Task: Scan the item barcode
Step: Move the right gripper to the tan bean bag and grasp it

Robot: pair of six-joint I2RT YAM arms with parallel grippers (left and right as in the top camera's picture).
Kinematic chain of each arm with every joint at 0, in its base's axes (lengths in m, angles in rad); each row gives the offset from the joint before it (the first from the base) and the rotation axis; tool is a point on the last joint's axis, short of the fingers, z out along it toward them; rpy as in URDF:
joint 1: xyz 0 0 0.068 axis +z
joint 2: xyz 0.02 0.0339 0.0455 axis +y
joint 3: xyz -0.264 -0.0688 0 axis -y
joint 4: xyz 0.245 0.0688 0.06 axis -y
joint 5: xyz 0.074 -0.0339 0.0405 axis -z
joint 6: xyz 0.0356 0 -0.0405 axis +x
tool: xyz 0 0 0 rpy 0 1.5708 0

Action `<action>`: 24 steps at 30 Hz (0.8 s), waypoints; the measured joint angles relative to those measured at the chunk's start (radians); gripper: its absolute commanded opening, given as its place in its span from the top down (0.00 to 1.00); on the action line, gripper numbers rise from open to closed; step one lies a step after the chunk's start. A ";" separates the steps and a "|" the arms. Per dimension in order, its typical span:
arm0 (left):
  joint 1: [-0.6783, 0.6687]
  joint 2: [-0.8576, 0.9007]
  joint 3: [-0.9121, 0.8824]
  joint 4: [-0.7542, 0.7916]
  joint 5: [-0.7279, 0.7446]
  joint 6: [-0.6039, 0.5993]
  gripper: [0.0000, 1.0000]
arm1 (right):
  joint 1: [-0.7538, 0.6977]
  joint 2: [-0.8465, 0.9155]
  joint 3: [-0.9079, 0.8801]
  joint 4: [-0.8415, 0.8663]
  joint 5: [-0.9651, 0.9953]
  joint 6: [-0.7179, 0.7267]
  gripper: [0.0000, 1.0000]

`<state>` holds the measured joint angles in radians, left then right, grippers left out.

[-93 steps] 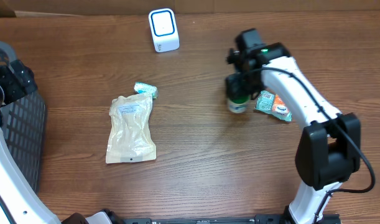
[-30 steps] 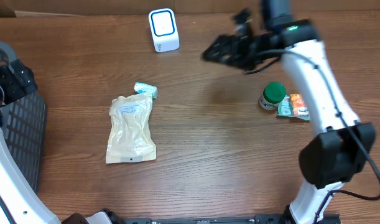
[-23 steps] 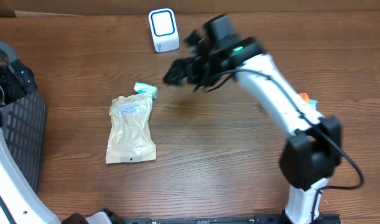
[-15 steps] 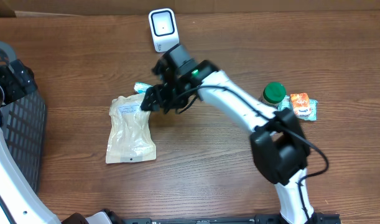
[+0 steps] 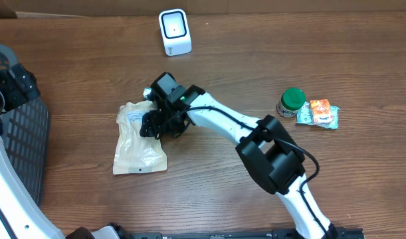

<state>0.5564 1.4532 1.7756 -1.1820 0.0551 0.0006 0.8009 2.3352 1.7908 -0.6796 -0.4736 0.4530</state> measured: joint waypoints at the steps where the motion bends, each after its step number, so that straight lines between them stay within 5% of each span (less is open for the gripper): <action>1: 0.000 0.000 0.000 0.000 0.000 0.000 0.00 | 0.004 0.001 0.000 0.005 0.002 0.002 0.32; 13: 0.000 0.000 0.000 0.000 0.000 0.000 0.00 | 0.046 0.001 0.001 0.032 0.086 0.014 0.33; 21: 0.000 0.000 0.000 0.000 0.000 0.000 0.00 | 0.069 0.024 0.005 0.029 0.104 0.018 0.96; 24: 0.000 0.000 0.000 0.000 0.000 0.000 0.01 | 0.068 0.026 0.007 0.011 0.084 0.021 0.96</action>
<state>0.5564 1.4532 1.7756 -1.1816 0.0551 0.0006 0.8692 2.3615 1.7981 -0.6682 -0.3901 0.4740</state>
